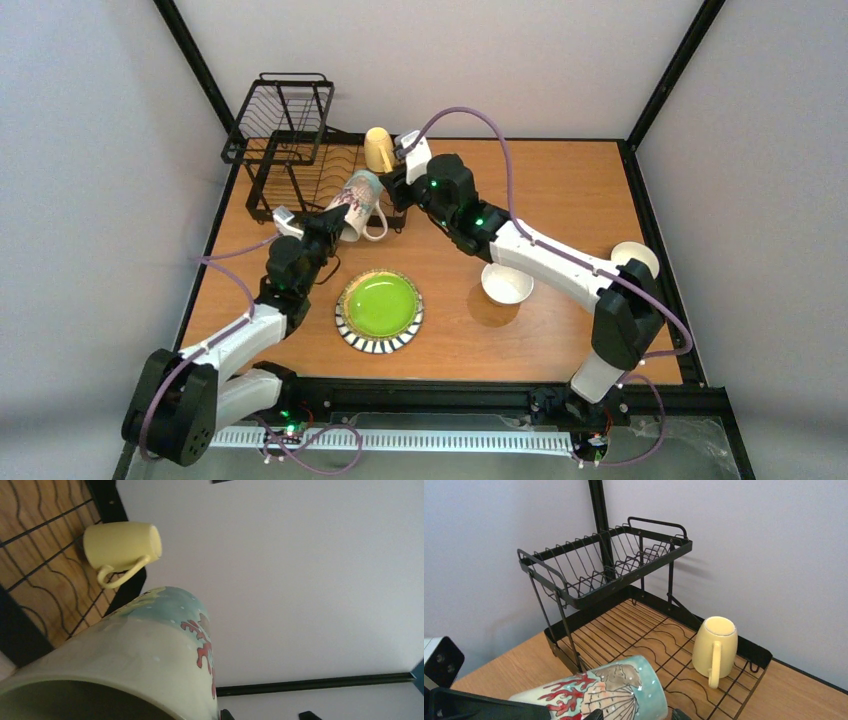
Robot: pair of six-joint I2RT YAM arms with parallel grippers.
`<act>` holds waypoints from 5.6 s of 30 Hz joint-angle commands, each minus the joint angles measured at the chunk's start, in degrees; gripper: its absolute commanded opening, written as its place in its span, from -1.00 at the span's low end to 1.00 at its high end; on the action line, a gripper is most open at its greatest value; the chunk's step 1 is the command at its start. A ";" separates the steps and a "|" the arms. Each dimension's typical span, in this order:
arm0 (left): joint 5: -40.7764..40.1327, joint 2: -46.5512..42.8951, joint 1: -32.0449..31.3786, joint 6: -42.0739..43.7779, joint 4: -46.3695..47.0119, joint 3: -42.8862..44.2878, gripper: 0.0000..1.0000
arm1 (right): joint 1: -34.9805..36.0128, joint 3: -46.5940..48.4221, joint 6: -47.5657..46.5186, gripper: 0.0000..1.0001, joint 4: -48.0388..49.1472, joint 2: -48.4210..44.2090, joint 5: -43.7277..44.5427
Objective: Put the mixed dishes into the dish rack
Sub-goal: Pass from the right arm to the left, then pass from the left arm to the right
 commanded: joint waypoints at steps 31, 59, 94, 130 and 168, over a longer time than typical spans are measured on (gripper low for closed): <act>40.55 -12.14 8.64 0.08 12.00 17.33 -0.99 | -14.54 1.04 7.24 0.98 -11.32 -6.98 -57.93; 36.03 -6.54 8.60 -5.49 20.92 14.29 -0.99 | -13.82 -4.25 24.26 0.72 9.38 -5.66 -64.33; 36.85 -4.93 4.91 -5.00 22.21 12.76 -0.99 | -12.52 -1.79 29.97 -0.93 15.30 0.19 -61.89; 12.73 -21.78 4.89 15.42 -30.45 20.27 0.08 | -12.59 5.48 20.22 -0.96 4.59 -2.60 -54.86; 4.87 -21.56 4.86 25.92 -57.47 29.76 0.09 | -10.26 51.88 -2.87 -0.96 -32.33 35.13 -26.23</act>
